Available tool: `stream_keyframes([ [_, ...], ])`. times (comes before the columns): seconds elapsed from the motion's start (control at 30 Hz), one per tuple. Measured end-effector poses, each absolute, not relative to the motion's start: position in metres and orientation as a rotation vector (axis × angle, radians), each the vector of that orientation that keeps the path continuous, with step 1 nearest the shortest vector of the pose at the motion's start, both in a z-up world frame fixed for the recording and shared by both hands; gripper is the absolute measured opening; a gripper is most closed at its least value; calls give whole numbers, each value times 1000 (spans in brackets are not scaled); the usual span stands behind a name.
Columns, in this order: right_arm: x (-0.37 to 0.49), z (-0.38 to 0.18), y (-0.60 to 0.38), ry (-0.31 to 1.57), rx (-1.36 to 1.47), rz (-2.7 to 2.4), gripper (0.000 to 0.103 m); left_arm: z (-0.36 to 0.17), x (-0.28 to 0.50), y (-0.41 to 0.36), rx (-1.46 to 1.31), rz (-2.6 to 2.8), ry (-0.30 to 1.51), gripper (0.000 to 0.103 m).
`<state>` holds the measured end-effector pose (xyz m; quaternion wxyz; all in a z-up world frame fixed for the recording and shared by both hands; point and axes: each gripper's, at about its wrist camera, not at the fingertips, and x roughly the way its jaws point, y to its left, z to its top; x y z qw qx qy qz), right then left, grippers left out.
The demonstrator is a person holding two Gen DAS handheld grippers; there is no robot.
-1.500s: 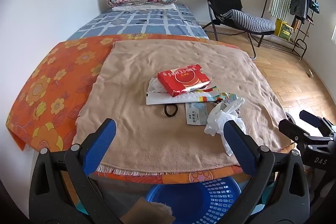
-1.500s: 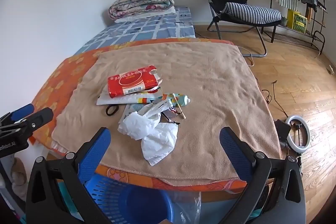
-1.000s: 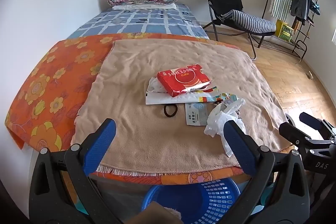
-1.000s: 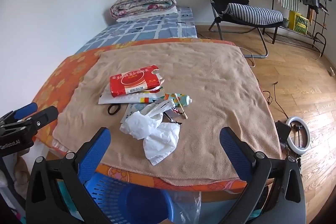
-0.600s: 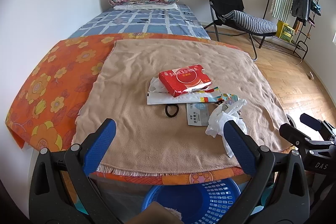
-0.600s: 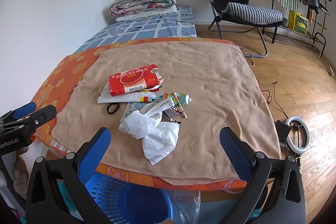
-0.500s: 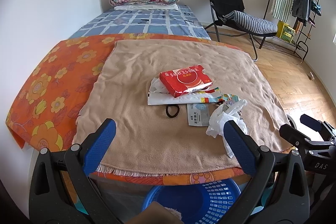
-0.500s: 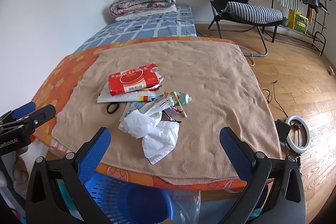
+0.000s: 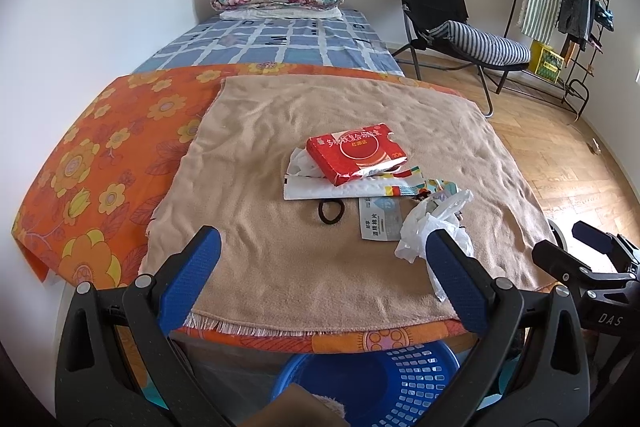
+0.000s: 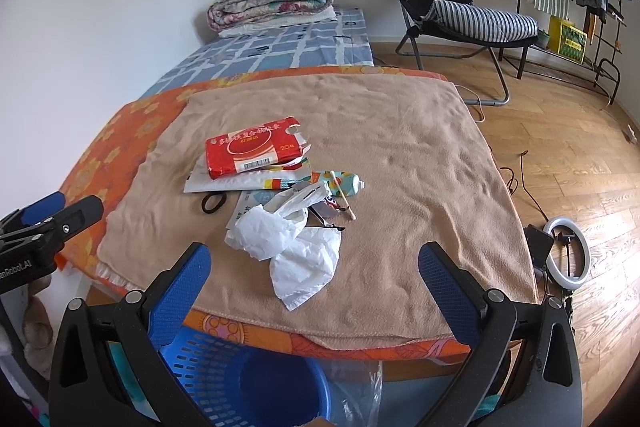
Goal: Collect trash
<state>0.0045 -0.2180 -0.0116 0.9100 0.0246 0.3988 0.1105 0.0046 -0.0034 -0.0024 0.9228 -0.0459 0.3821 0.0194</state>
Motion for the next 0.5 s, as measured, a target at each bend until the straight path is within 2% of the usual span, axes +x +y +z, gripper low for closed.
stream_keyframes([
  [0.5,5,-14,-219,832,52,217,103,-3,4,2,-93,39,785,103],
])
